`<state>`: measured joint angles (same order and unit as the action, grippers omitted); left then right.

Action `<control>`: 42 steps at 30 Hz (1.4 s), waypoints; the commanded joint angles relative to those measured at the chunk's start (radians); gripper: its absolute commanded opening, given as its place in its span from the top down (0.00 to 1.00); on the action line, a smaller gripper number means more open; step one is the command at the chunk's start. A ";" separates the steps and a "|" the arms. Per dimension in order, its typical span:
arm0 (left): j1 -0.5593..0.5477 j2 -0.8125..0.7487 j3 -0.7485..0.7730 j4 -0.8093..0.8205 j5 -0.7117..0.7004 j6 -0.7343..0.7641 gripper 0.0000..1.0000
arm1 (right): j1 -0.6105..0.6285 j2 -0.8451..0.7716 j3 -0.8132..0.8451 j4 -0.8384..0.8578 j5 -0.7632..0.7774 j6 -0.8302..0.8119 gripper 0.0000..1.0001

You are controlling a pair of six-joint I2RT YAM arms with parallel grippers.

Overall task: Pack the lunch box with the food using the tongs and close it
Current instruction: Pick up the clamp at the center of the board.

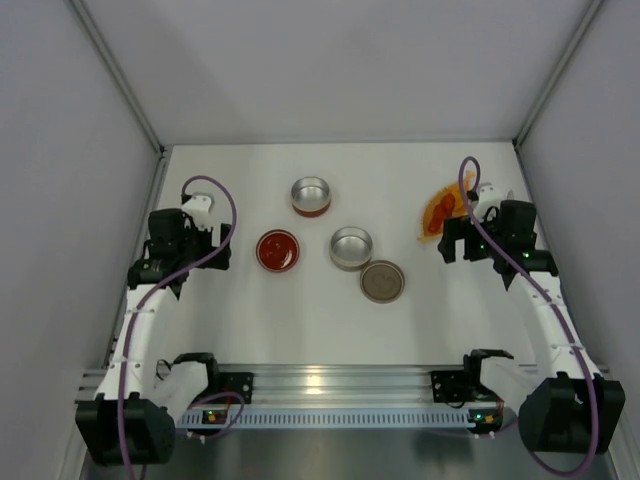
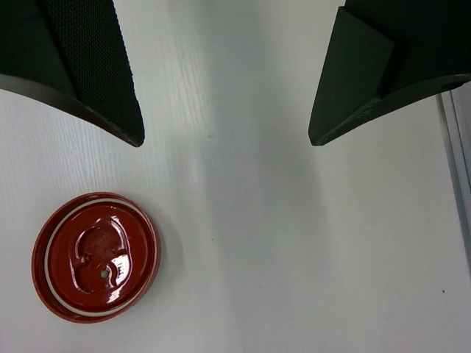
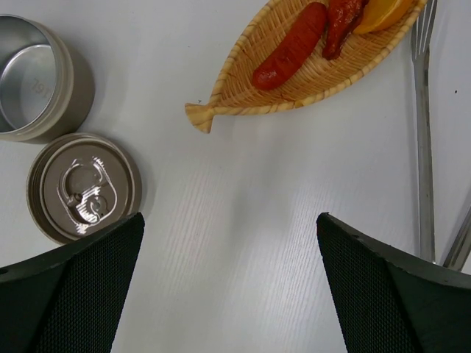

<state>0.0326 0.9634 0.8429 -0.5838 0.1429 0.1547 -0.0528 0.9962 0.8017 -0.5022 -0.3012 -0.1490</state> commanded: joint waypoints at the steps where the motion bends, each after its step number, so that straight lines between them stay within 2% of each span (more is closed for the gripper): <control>1: -0.002 -0.052 0.012 0.033 0.038 -0.003 0.02 | -0.005 0.001 0.056 -0.018 -0.009 -0.006 0.00; 10: 0.000 -0.026 0.024 -0.002 0.076 0.017 0.02 | -0.088 0.041 0.143 -0.151 -0.028 -0.087 0.01; 17: -0.002 -0.023 0.027 -0.008 0.116 0.039 0.02 | -0.459 0.131 0.266 -0.337 -0.164 -0.299 0.01; 20: 0.000 -0.009 0.028 -0.004 0.121 0.048 0.02 | -0.551 0.189 0.303 -0.389 -0.167 -0.368 0.01; 27: -0.002 0.009 0.028 0.004 0.136 0.081 0.02 | -0.584 0.396 0.398 -0.440 -0.072 -0.466 0.01; 33: 0.000 0.014 0.019 0.004 0.150 0.095 0.02 | -0.582 0.548 0.484 -0.473 -0.056 -0.466 0.01; 38: 0.000 0.031 0.027 -0.011 0.173 0.098 0.02 | -0.543 0.565 0.430 -0.412 -0.007 -0.462 0.01; 42: -0.002 0.064 0.062 -0.089 0.242 0.118 0.02 | -0.493 0.547 0.364 -0.332 0.048 -0.463 0.01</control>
<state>0.0326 1.0073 0.8528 -0.6216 0.3061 0.2432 -0.5861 1.5719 1.2015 -0.8967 -0.2932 -0.5938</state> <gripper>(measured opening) 0.984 0.993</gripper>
